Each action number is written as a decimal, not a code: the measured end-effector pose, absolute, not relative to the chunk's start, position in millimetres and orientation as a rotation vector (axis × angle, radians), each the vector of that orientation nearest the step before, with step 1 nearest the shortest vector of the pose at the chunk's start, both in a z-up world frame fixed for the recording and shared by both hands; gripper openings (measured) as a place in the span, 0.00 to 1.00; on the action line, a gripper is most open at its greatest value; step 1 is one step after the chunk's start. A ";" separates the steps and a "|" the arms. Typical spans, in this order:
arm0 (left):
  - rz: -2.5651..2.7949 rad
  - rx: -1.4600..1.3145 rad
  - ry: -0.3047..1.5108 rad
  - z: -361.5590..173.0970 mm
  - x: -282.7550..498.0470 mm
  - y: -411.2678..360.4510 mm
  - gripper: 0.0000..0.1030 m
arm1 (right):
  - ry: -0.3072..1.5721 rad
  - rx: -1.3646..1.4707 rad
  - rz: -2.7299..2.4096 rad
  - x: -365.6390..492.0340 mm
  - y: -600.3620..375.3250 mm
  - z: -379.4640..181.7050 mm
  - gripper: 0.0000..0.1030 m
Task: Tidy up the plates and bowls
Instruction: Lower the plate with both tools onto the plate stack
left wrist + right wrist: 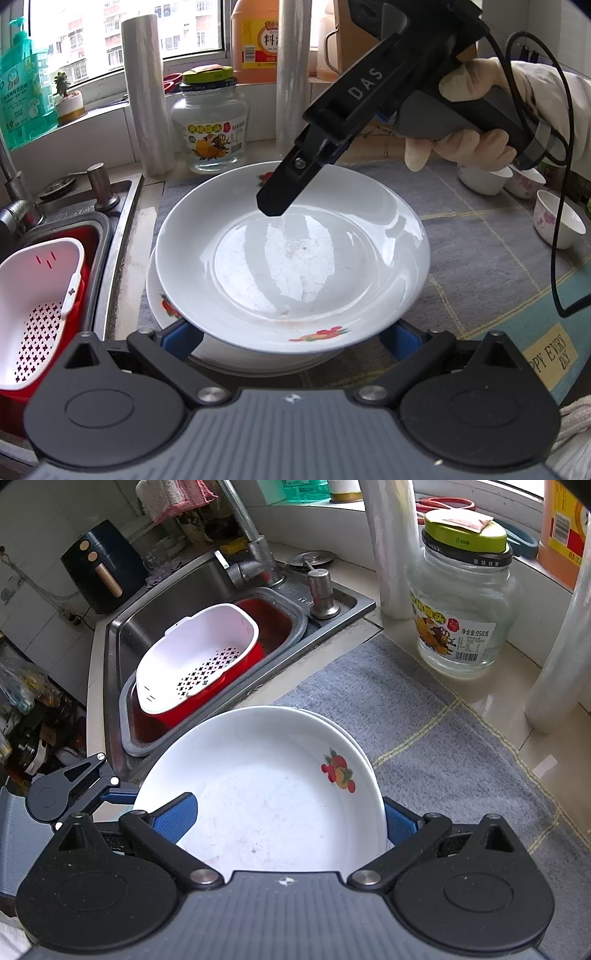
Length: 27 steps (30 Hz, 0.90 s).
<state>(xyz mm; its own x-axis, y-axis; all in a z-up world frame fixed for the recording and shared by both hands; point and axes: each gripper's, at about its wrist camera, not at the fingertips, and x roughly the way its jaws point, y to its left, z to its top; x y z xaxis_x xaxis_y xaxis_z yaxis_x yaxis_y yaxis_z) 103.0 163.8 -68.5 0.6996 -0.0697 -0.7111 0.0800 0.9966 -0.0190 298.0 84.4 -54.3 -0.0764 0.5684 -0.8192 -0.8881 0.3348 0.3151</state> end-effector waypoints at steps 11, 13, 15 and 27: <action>-0.091 0.006 0.808 -74.8 108.2 169.8 0.97 | 1.096 -0.402 1.229 297.5 93.6 -63.3 1.00; -0.093 0.007 0.811 -75.6 109.3 169.5 0.97 | 1.099 -0.401 1.227 298.6 93.6 -64.4 1.00; -0.097 0.004 0.812 -76.6 110.6 169.6 0.97 | 1.100 -0.403 1.222 299.5 93.8 -64.8 1.00; -0.119 -0.030 0.860 -76.7 121.5 174.8 0.97 | 1.097 -0.428 1.198 301.1 96.1 -65.1 1.00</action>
